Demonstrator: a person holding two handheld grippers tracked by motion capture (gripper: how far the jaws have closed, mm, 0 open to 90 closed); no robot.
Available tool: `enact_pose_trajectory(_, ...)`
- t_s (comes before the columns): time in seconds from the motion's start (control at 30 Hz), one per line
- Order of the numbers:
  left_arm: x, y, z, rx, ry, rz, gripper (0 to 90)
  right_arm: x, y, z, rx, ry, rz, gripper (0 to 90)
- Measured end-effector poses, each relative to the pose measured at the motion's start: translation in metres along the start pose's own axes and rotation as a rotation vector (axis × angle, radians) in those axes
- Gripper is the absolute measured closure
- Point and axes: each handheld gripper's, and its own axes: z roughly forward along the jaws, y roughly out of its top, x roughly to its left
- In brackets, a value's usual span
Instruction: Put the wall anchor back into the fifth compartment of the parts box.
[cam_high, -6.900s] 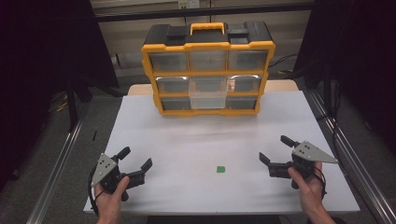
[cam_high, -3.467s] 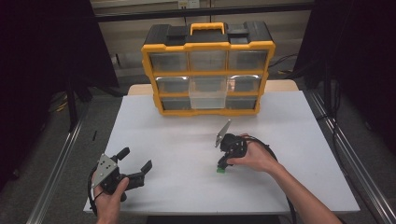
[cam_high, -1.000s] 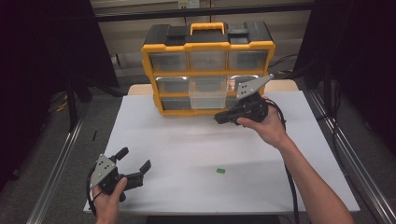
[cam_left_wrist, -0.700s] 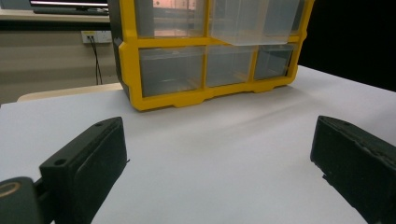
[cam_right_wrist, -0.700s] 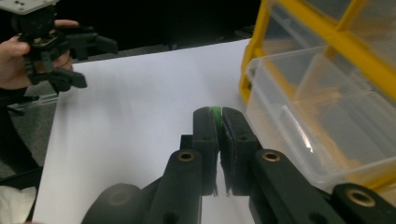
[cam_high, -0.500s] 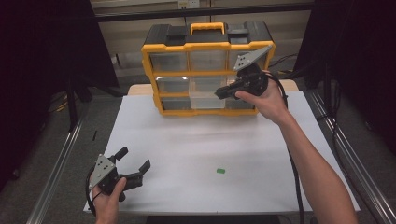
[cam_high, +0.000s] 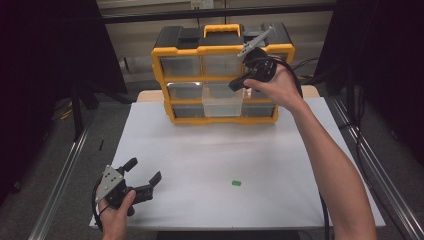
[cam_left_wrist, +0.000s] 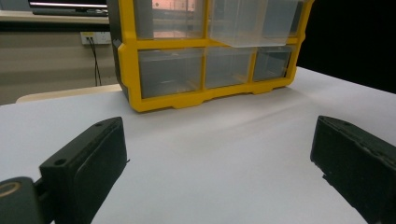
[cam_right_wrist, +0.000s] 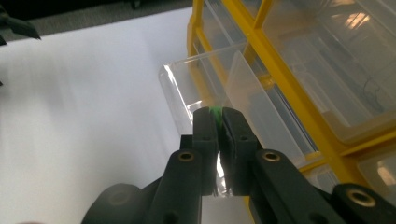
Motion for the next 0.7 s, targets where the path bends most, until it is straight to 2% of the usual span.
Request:
enact_pose_trajectory(0.07, 0.001, 0.0, -0.001, 0.008, -0.009, 0.003, 3.8, -0.002, 0.005, 0.005, 0.028, 0.003, -0.001, 84.7)
enact_pose_trajectory(0.1, 0.0, 0.0, -0.001, 0.004, 0.008, -0.005, 3.8, -0.002, 0.008, 0.008, 0.041, 0.0, -0.001, 84.7)
enact_pose_trajectory(0.17, 0.001, 0.0, -0.001, 0.003, 0.007, -0.002, 3.8, -0.004, 0.015, 0.013, 0.062, -0.003, -0.008, 84.7)
enact_pose_trajectory(0.27, 0.001, 0.0, -0.001, 0.001, -0.002, -0.003, 3.8, -0.005, 0.02, 0.017, 0.072, -0.013, -0.008, 84.7)
enact_pose_trajectory(0.37, 0.002, 0.0, -0.001, -0.002, -0.008, -0.006, 3.8, -0.007, 0.029, 0.027, 0.127, -0.02, -0.014, 84.7)
enact_pose_trajectory(0.4, 0.002, 0.0, -0.001, -0.002, -0.008, -0.006, 3.8, -0.007, 0.029, 0.027, 0.127, -0.02, -0.014, 84.7)
enact_pose_trajectory(0.43, 0.002, 0.0, -0.001, -0.004, -0.002, -0.009, 3.8, -0.008, 0.031, 0.032, 0.168, -0.015, -0.02, 84.7)
enact_pose_trajectory(0.47, 0.002, 0.0, -0.001, -0.002, -0.003, -0.009, 3.8, -0.008, 0.031, 0.034, 0.183, -0.014, -0.022, 84.7)
enact_pose_trajectory(0.53, 0.002, 0.0, -0.001, -0.004, -0.005, -0.012, 3.8, -0.009, 0.031, 0.037, 0.199, -0.018, -0.003, 84.7)
enact_pose_trajectory(0.57, 0.001, 0.0, -0.001, -0.001, -0.004, -0.01, 3.8, -0.011, 0.03, 0.039, 0.201, -0.012, -0.016, 84.7)
enact_pose_trajectory(0.63, 0.002, 0.0, -0.002, 0.01, -0.004, 0.01, 3.8, -0.01, 0.028, 0.043, 0.242, -0.011, -0.011, 84.7)
enact_pose_trajectory(0.67, 0.002, -0.001, -0.001, -0.002, 0.0, -0.01, 3.8, -0.011, 0.027, 0.045, 0.268, -0.008, -0.019, 84.7)
enact_pose_trajectory(0.7, 0.001, -0.001, -0.001, 0.003, 0.009, -0.006, 3.8, -0.01, 0.026, 0.048, 0.282, -0.018, -0.021, 84.7)
